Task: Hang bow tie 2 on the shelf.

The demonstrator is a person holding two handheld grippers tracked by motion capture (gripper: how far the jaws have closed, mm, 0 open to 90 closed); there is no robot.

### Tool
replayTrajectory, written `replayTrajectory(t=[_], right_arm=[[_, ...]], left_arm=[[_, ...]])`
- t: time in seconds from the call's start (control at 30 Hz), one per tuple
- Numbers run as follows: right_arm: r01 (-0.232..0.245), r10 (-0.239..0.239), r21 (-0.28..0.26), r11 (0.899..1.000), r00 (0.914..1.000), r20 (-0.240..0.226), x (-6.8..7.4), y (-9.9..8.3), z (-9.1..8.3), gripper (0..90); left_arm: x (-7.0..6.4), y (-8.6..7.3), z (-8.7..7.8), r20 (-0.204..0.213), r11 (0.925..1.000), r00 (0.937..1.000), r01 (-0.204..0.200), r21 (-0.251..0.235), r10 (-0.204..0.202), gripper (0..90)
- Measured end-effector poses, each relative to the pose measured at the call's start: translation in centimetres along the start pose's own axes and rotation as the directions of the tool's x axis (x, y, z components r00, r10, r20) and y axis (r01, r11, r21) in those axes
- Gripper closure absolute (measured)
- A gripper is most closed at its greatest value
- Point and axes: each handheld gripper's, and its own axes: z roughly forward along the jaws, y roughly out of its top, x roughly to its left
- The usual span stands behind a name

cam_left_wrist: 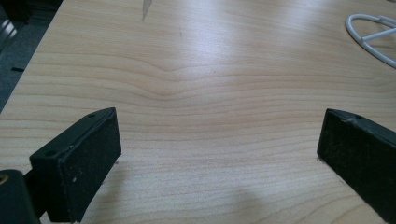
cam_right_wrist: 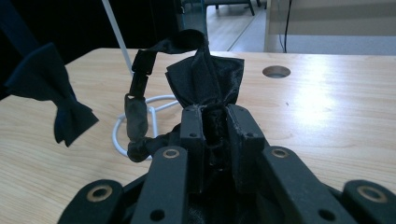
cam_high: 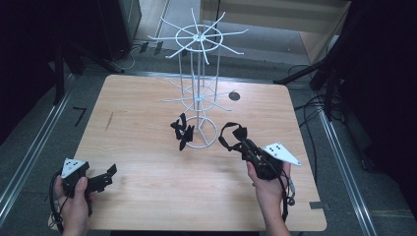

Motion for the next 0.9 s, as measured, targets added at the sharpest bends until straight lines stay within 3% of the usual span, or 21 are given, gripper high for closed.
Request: replayTrajectory(t=[0.9], right_arm=[[0.018, -0.021, -0.043, 0.999, 0.9974, -0.069, 2.7, 0.6, -1.4, 78.4]], left_arm=[[0.0, 0.0, 0.0, -0.004, 1.0, 1.0, 0.0, 0.001, 0.0, 0.0]])
